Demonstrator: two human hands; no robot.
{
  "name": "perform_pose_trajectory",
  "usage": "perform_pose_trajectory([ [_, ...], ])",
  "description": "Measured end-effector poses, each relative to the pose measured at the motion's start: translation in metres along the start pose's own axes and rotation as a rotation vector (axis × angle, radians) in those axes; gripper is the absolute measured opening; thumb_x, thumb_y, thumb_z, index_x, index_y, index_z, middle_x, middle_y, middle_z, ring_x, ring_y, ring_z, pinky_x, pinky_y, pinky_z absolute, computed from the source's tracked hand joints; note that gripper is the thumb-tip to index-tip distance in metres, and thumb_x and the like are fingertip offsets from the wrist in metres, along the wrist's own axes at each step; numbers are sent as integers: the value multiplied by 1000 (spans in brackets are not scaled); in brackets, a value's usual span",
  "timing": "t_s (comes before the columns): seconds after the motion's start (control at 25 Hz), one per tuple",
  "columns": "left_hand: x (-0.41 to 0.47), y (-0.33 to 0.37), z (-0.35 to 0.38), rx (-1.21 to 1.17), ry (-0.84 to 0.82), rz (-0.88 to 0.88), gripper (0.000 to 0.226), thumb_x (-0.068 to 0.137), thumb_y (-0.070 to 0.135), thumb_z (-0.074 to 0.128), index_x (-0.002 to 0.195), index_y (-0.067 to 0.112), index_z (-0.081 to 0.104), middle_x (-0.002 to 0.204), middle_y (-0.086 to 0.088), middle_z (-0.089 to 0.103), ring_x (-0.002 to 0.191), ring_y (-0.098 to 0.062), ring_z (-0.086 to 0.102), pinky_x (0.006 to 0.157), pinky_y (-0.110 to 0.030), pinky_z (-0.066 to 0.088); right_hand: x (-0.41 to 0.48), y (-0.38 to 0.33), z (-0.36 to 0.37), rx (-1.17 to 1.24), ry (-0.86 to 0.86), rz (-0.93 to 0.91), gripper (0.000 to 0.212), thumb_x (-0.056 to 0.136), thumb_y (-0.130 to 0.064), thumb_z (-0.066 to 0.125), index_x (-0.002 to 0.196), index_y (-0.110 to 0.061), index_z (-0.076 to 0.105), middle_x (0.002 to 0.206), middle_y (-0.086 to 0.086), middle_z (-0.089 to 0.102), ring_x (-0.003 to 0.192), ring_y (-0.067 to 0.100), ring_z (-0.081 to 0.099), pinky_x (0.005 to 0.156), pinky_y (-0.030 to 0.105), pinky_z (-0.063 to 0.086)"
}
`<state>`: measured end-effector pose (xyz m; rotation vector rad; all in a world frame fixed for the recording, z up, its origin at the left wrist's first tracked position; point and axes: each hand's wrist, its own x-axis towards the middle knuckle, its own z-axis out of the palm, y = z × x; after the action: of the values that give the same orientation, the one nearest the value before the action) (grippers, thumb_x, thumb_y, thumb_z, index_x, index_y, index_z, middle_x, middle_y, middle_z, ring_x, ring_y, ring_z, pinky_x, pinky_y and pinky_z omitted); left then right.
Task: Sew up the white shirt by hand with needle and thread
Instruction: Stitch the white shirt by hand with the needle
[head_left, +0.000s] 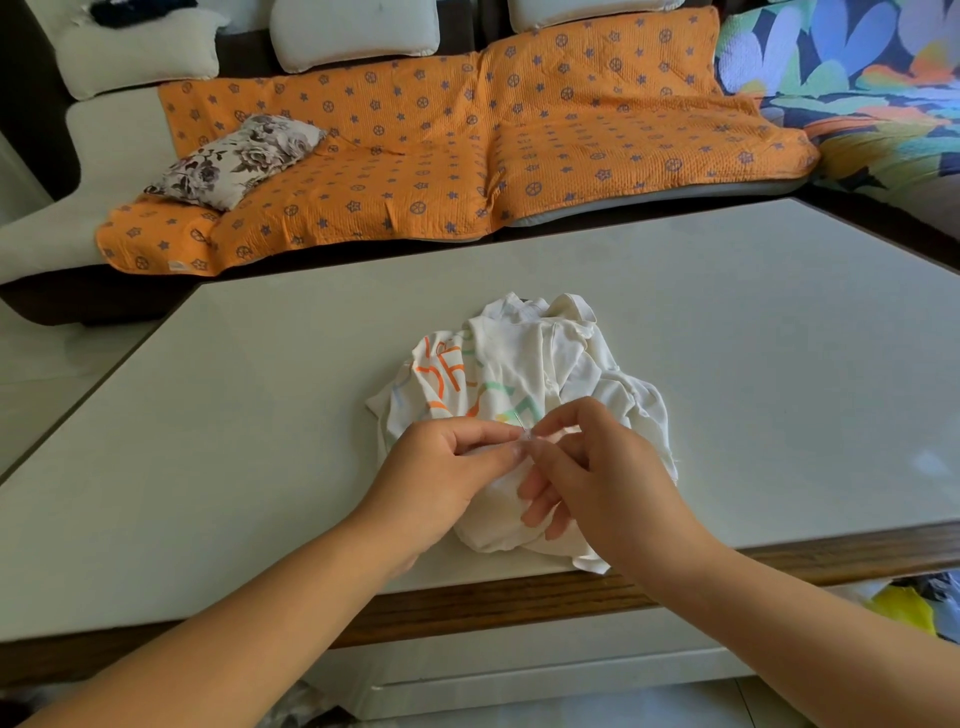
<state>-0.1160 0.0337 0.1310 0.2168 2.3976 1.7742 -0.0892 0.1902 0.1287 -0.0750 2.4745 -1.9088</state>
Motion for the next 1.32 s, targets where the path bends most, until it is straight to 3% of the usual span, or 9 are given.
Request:
perform_pose_trajectory([
  [0.24, 2, -2, 0, 198, -12, 69, 14, 86, 22, 72, 88, 35, 77, 87, 18, 75, 91, 6, 66, 81, -6, 44, 1, -11, -3, -65, -10, 29, 10, 101, -21, 49, 97, -21, 59, 73, 3, 72, 61, 15, 70, 58, 37, 59],
  [0.4, 6, -3, -4, 191, 0, 47, 11, 85, 22, 74, 87, 32, 77, 88, 23, 74, 89, 11, 64, 77, -1, 42, 20, -17, -25, -110, 196, -11, 12, 101, -22, 47, 92, -19, 55, 85, -2, 72, 58, 14, 70, 53, 36, 54],
  [0.48, 7, -4, -6, 138, -9, 33, 10, 86, 21, 72, 89, 28, 78, 92, 22, 74, 92, 11, 64, 79, -2, 42, 32, -21, -39, 230, 166, 102, 11, 102, -17, 49, 97, -8, 54, 95, 7, 73, 59, 20, 70, 46, 29, 53],
  [0.56, 8, -5, -6, 110, -14, 32, 10, 87, 22, 72, 89, 29, 78, 93, 23, 74, 94, 13, 63, 79, 0, 41, 39, -24, -50, 644, 73, 192, 11, 103, -10, 44, 99, -3, 51, 85, 17, 73, 60, 25, 71, 46, 25, 55],
  [0.72, 10, -7, -5, 114, -18, 11, 9, 86, 24, 72, 92, 25, 79, 93, 25, 73, 95, 17, 60, 79, 3, 38, 52, -20, -69, 910, 160, 133, 11, 103, -3, 38, 98, -3, 48, 69, 18, 68, 81, 37, 73, 70, 39, 62],
  [0.84, 10, -10, -6, 128, -34, -25, 8, 85, 27, 73, 91, 27, 79, 94, 25, 73, 98, 16, 59, 84, 0, 39, 55, -14, -76, 742, 301, 84, 8, 103, -7, 42, 99, -6, 49, 67, 13, 71, 93, 37, 72, 85, 44, 59],
  [1.08, 12, -14, -9, 150, -49, -73, 5, 83, 32, 74, 82, 35, 78, 96, 25, 73, 116, 0, 57, 108, -26, 38, 58, 0, -79, 230, 502, -43, 10, 100, -19, 49, 91, -19, 53, 79, 5, 75, 89, 15, 72, 99, 40, 51],
  [1.24, 12, -16, -11, 173, -53, -76, 5, 83, 35, 74, 83, 38, 78, 100, 24, 72, 121, -2, 54, 111, -30, 36, 60, 4, -87, 76, 542, -92, 13, 100, -22, 49, 87, -26, 51, 74, -3, 74, 89, 13, 71, 96, 43, 50],
  [1.32, 12, -16, -11, 179, -40, -73, 5, 84, 35, 73, 84, 36, 78, 101, 24, 72, 119, 2, 54, 107, -23, 37, 54, 0, -83, -102, 465, -86, 13, 99, -22, 49, 87, -26, 51, 74, -7, 73, 88, 15, 70, 83, 37, 52],
])
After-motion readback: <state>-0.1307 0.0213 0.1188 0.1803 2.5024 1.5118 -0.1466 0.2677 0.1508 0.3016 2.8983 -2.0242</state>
